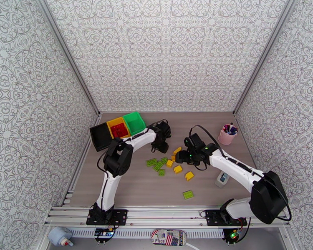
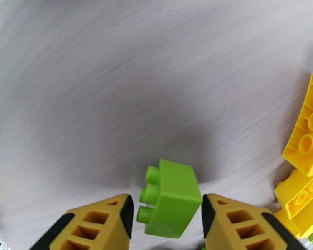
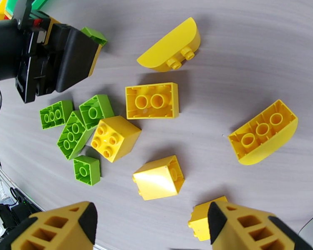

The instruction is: Sort the legos into containers by color

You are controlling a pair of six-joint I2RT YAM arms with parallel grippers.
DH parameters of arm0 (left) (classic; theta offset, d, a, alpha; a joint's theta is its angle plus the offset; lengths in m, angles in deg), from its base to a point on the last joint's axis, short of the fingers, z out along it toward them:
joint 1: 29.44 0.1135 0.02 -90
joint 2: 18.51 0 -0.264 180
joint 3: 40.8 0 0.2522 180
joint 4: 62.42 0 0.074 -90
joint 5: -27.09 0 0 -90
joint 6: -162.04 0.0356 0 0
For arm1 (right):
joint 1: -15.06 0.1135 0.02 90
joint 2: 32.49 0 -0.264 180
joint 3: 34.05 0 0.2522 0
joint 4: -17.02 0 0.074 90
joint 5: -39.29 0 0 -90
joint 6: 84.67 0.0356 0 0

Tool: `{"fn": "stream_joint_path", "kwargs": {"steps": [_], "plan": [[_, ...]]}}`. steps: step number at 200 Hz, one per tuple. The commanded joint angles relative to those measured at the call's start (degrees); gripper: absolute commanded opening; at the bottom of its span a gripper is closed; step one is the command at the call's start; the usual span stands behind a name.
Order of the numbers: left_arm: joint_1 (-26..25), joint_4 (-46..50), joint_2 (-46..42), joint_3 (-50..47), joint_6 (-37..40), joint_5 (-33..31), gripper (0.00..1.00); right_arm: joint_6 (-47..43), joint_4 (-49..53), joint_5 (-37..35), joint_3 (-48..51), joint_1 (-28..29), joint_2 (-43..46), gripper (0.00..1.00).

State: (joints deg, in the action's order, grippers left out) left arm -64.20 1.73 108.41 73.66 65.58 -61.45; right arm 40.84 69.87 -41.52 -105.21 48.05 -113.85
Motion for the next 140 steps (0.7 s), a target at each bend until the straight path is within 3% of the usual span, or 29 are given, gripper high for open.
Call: {"fn": "stream_joint_path", "kwargs": {"steps": [1,83,140], "plan": [[0.0,1.2,2.7,2.3,-1.0,0.6,0.48,-0.6,-0.2,0.5,-0.3,-0.5,0.1,0.74],[0.9,2.9,-0.4,1.8,-0.9,0.4,0.29,0.0,-3.1,4.3,-0.7,-0.4,0.0,0.74],[10.3,3.5,-10.3,-0.1,-2.8,-2.2,0.3,2.6,-8.3,8.7,-8.9,4.9,-7.1,0.73]]}}
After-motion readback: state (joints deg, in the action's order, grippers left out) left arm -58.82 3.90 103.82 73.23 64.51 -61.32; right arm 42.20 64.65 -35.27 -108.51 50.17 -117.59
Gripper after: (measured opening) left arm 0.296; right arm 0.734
